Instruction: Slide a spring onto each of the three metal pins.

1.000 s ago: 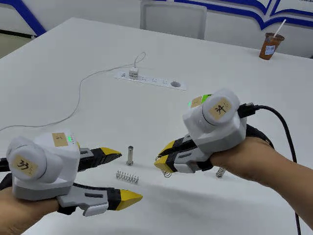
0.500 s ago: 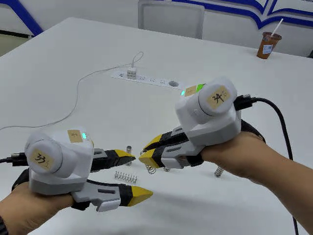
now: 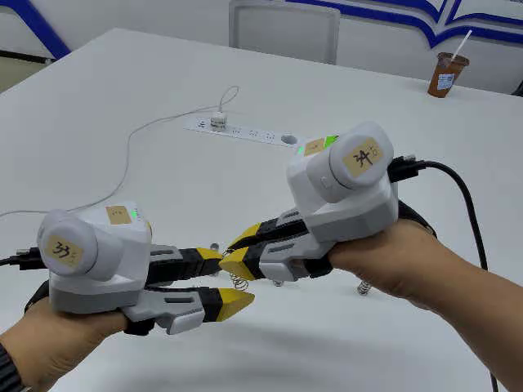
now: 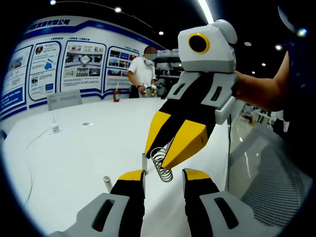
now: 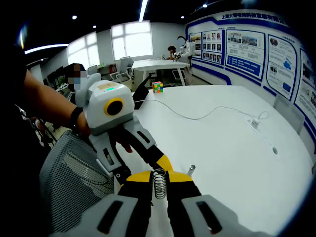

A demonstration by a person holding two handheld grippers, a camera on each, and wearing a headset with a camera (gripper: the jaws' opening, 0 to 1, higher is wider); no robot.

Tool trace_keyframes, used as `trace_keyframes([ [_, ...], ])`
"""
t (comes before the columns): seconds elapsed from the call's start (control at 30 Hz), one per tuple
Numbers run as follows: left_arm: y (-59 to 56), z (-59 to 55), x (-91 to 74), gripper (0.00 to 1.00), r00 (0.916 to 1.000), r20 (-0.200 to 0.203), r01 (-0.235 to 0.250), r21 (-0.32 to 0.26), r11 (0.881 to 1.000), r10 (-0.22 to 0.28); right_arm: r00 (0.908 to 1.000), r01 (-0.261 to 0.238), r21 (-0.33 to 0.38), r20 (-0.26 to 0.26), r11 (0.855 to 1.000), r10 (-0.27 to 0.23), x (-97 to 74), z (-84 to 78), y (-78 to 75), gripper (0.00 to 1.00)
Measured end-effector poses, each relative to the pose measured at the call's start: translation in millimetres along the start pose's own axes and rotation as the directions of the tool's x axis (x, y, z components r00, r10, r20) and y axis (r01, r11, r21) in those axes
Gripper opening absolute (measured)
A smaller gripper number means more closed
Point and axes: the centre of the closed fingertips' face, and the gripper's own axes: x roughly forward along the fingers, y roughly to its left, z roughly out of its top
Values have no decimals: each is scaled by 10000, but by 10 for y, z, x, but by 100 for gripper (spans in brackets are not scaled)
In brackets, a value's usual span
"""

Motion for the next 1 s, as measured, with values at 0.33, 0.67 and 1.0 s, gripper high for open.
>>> trace_keyframes([
  [0.33, -35, 54, 14, 17, 9998, 164, 115, 107, 9999, -117, 9999, -103, -12, 62, 9999, 103, -1, 13, 37, 12],
  [0.67, -53, 62, 24, 12, 9999, 77, 136, 224, 9997, -137, 9999, -102, -122, -56, 9999, 101, -36, -16, 39, 12],
  [1.0, -46, 48, -3, 12, 10000, 16, 94, 389, 9992, -95, 9997, -96, -221, -223, 9997, 91, -77, -62, 33, 12],
])
